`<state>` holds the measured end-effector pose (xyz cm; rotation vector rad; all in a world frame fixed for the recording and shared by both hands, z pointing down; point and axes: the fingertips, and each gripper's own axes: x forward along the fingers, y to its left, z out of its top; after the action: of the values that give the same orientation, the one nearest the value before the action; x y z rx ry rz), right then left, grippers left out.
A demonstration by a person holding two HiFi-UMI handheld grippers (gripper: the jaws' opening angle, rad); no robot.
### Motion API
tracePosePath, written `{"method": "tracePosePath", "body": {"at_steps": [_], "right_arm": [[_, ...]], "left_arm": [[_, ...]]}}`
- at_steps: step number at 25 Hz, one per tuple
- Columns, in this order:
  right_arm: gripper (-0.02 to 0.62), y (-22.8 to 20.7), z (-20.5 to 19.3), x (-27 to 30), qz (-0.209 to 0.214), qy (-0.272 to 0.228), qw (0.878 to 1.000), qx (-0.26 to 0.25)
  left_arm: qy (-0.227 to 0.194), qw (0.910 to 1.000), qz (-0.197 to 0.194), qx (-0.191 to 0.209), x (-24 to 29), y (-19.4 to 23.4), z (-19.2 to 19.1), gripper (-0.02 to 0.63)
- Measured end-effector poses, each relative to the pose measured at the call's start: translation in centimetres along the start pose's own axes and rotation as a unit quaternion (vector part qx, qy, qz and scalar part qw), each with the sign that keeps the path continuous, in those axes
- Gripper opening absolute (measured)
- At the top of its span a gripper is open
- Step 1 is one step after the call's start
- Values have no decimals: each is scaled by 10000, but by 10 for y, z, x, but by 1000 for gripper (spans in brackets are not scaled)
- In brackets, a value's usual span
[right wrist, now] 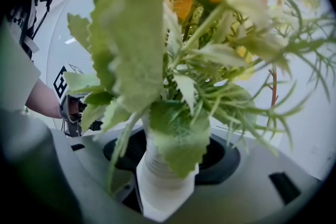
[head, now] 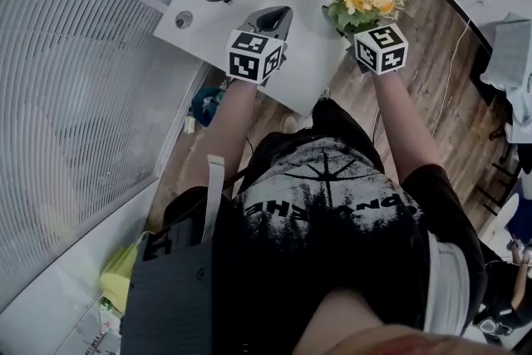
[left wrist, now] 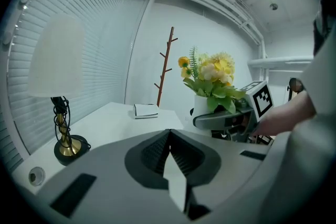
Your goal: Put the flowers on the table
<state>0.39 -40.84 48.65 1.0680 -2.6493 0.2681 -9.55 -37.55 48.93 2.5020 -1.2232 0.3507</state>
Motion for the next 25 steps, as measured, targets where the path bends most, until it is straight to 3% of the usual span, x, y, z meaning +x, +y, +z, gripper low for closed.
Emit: {"method": "tracePosePath", "body": {"at_steps": [6,12,25], "right_arm": [[272,-14,-4,31,161,68,9998,-133],[272,-28,-9,57,336,169,9989,-274],[272,-37,-11,99,633,183,9951,-737]], "left_arm": [[130,9998,118,-51,15,13,-3,11],[322,9993,137,160,33,17,-4,12],[383,9980,317,-385,53,37,-19,12]]}}
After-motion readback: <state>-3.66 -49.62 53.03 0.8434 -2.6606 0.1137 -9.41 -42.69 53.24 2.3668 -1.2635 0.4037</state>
